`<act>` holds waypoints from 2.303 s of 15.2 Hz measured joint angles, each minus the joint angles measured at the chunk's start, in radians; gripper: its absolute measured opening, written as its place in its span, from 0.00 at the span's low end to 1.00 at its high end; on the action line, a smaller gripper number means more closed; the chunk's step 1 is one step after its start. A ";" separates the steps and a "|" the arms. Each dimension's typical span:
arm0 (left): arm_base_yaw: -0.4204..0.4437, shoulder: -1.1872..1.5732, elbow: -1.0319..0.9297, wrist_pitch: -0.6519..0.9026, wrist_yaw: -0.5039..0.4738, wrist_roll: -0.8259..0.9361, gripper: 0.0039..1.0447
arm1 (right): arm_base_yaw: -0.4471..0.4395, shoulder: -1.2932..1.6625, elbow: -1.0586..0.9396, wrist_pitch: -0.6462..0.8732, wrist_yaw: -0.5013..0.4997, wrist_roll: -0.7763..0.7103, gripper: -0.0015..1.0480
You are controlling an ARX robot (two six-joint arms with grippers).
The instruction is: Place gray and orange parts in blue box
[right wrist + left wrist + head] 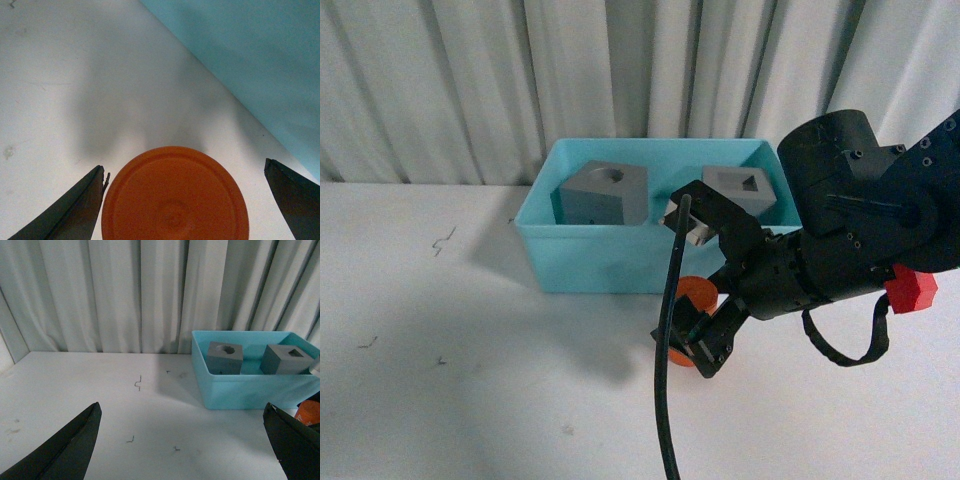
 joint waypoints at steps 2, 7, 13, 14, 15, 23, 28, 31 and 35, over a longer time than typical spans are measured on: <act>0.000 0.000 0.000 0.000 0.000 0.000 0.94 | 0.005 0.003 0.014 -0.005 0.001 0.000 0.94; 0.000 0.000 0.000 0.000 0.000 0.000 0.94 | 0.013 0.017 0.038 -0.003 -0.002 0.015 0.92; 0.000 0.000 0.000 0.000 0.000 0.000 0.94 | 0.018 0.012 0.034 0.021 -0.015 0.047 0.44; 0.000 0.000 0.000 0.000 0.000 0.000 0.94 | 0.018 -0.005 0.003 0.053 -0.014 0.056 0.44; 0.000 0.000 0.000 0.000 0.000 0.000 0.94 | 0.018 -0.044 -0.048 0.091 -0.016 0.068 0.44; 0.000 0.000 0.000 0.000 0.000 0.000 0.94 | -0.211 -0.583 -0.298 0.258 0.055 0.065 0.44; 0.000 0.000 0.000 0.000 0.000 0.000 0.94 | -0.242 -0.329 0.042 0.322 0.146 0.198 0.44; 0.000 0.000 0.000 0.000 0.000 0.000 0.94 | -0.165 -0.092 0.298 0.307 0.231 0.304 0.44; 0.000 0.000 0.000 0.000 0.000 0.000 0.94 | -0.046 0.162 0.536 0.268 0.268 0.438 0.44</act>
